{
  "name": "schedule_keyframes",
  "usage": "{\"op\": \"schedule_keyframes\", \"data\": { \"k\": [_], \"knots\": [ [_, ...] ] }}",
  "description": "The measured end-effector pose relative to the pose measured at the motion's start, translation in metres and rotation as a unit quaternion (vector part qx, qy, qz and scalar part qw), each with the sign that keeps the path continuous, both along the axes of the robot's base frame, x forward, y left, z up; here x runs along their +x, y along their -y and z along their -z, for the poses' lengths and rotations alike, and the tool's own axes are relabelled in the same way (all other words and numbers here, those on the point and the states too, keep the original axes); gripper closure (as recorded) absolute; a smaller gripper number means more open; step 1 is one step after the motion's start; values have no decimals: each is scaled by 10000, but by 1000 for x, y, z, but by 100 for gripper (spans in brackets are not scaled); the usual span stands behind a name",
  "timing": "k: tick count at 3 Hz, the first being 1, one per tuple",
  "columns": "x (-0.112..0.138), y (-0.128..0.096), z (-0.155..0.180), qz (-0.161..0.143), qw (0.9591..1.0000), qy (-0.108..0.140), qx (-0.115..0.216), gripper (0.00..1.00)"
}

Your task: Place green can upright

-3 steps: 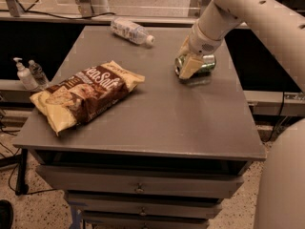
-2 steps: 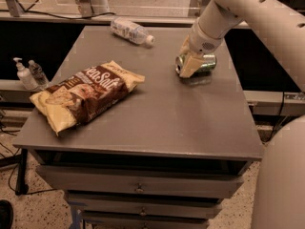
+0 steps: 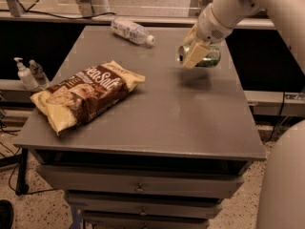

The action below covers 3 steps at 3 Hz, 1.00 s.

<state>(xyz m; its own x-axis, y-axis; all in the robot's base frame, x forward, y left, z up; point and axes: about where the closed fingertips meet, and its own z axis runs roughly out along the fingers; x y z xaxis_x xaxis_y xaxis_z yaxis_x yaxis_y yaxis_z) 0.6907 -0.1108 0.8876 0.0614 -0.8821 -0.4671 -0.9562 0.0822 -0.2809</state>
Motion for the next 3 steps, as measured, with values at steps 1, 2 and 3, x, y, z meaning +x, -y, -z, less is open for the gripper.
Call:
{"op": "schedule_keyframes", "data": {
  "k": [1, 2, 3],
  "knots": [
    [0, -10, -30, 135, 9954, 0, 951, 100],
    [1, -19, -58, 298, 9822, 5, 1856, 100],
    [4, -28, -83, 438, 9596, -12, 2781, 100]
  ]
}}
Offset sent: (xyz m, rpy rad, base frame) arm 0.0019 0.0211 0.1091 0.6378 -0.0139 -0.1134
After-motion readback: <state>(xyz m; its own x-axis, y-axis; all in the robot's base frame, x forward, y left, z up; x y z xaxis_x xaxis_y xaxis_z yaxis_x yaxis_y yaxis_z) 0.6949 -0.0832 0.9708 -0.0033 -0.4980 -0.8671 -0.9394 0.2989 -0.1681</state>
